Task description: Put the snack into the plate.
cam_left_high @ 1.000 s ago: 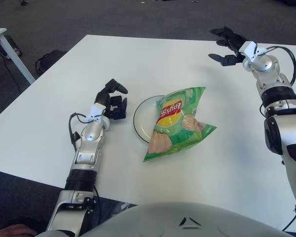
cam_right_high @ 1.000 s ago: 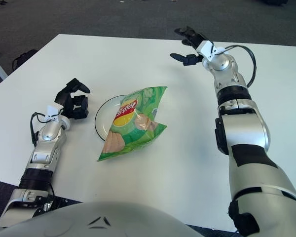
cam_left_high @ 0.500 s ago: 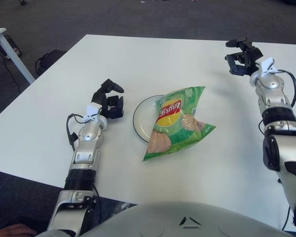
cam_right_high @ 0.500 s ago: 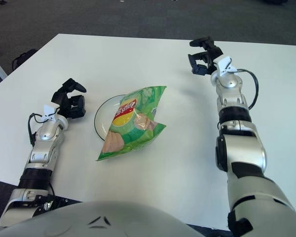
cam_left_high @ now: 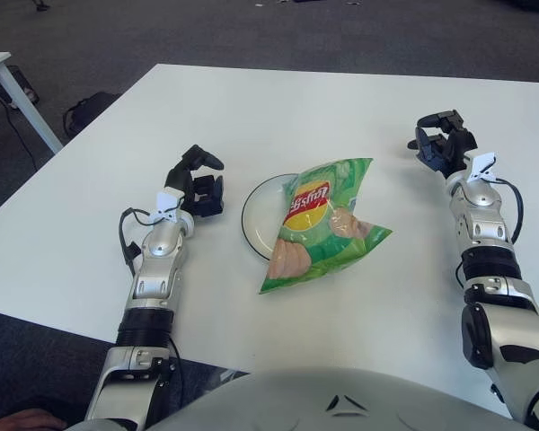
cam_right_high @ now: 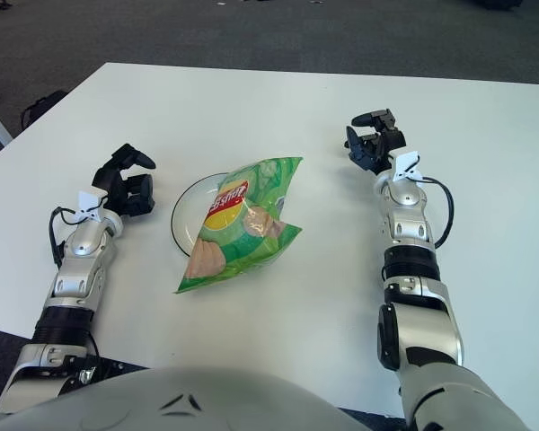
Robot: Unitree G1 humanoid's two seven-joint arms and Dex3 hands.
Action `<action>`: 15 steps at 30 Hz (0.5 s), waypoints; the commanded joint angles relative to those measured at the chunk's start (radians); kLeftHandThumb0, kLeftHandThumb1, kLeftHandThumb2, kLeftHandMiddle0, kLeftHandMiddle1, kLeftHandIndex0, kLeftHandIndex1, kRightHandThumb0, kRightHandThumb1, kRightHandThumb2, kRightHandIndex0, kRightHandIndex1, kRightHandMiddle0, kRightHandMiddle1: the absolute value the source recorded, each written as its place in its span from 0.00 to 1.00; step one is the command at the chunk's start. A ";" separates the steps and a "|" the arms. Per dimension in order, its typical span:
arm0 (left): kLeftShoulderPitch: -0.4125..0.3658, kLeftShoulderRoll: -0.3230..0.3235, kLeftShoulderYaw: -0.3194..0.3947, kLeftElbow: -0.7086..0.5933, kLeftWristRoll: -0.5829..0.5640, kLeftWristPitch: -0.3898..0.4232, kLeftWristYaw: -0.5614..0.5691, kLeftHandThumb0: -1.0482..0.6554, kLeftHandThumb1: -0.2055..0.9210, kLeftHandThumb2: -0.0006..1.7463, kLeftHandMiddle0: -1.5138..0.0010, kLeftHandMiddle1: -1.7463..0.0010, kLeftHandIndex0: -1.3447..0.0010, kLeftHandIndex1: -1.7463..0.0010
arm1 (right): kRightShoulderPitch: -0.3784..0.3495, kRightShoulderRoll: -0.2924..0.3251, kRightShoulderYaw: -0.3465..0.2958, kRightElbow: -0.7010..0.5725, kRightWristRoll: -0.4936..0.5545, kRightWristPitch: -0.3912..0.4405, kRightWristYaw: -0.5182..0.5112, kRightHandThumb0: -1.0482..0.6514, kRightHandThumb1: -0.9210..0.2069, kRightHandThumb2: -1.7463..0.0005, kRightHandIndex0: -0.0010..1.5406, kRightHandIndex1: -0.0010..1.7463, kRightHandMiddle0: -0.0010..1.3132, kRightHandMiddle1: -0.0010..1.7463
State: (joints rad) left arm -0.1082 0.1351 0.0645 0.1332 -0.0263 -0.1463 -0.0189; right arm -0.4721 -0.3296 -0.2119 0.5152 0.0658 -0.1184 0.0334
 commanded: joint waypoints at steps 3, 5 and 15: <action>0.074 -0.027 0.002 0.077 -0.006 -0.002 -0.003 0.35 0.53 0.70 0.17 0.00 0.59 0.00 | 0.048 0.045 -0.017 -0.051 0.028 0.022 -0.020 0.61 0.32 0.47 0.37 0.81 0.24 1.00; 0.072 -0.027 0.004 0.080 -0.008 -0.005 -0.004 0.35 0.53 0.70 0.17 0.00 0.59 0.00 | 0.069 0.058 -0.025 -0.074 0.042 0.037 -0.018 0.61 0.36 0.44 0.38 0.81 0.26 1.00; 0.059 -0.026 0.017 0.100 -0.008 -0.012 -0.003 0.35 0.53 0.70 0.17 0.00 0.59 0.00 | 0.152 0.100 -0.048 -0.168 0.077 0.073 -0.025 0.61 0.58 0.26 0.46 0.84 0.39 1.00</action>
State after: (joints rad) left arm -0.1181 0.1354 0.0766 0.1534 -0.0307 -0.1496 -0.0276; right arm -0.3402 -0.2457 -0.2449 0.3744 0.1288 -0.0502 0.0206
